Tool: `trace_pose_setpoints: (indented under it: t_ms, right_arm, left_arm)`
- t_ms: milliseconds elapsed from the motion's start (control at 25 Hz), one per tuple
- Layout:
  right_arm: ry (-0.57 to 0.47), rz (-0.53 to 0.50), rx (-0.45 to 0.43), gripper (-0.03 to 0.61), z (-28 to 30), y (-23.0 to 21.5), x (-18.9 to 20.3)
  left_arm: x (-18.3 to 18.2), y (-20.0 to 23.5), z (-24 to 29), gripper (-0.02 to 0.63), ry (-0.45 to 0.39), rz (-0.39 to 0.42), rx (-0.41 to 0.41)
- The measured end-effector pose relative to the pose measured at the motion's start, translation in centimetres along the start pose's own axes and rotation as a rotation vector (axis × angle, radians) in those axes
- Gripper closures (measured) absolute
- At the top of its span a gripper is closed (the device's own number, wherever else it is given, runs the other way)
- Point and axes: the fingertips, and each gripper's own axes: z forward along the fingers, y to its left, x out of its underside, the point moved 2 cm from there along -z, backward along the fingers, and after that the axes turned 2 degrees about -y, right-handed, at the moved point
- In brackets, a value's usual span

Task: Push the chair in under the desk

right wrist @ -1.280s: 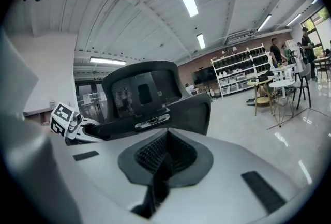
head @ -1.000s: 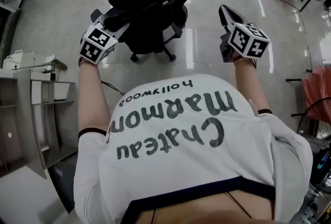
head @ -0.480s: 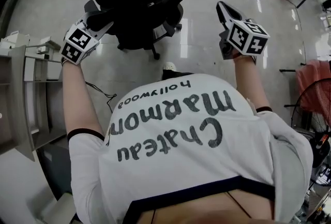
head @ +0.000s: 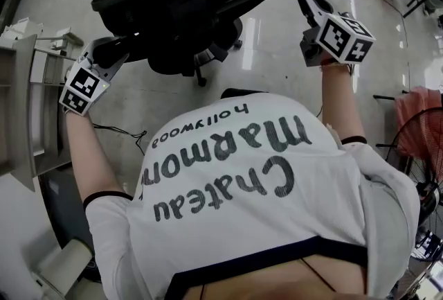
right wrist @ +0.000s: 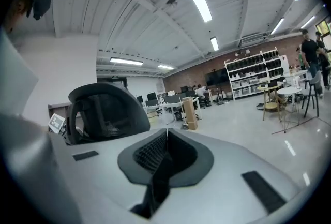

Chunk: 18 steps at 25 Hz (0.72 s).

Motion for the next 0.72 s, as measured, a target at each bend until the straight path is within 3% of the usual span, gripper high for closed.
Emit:
trace_pose_setpoints:
  t_ms: [80, 200, 440, 520, 680, 720]
  right_arm:
    - [-0.014, 0.022, -0.061, 0.560, -0.4, 0.6, -0.2]
    - [0.015, -0.028, -0.240, 0.555, -0.2, 2.4, -0.6]
    - [0.258, -0.423, -0.609, 0.261, 0.6, 4.5, 2.2]
    - [0.345, -0.507, -0.688, 0.204, 1.0, 4.9, 3.8]
    - [0.397, -0.679, -0.709, 0.214, 2.7, 6.0, 5.3]
    - [0.401, -0.714, -0.700, 0.276, 3.1, 6.3, 5.4]
  left_arm:
    - [1.1, -2.0, -1.4, 0.454, 0.022, -0.009, -0.017]
    - [2.0, -4.1, -3.3, 0.446, 0.057, -0.039, -0.033]
    - [2.1, -5.2, -4.8, 0.420, 0.115, -0.107, -0.083]
    - [2.1, -5.6, -5.2, 0.413, 0.132, -0.133, -0.106]
    - [1.8, -6.5, -5.6, 0.403, 0.143, -0.174, -0.151]
    - [1.7, -6.7, -5.5, 0.403, 0.145, -0.181, -0.158]
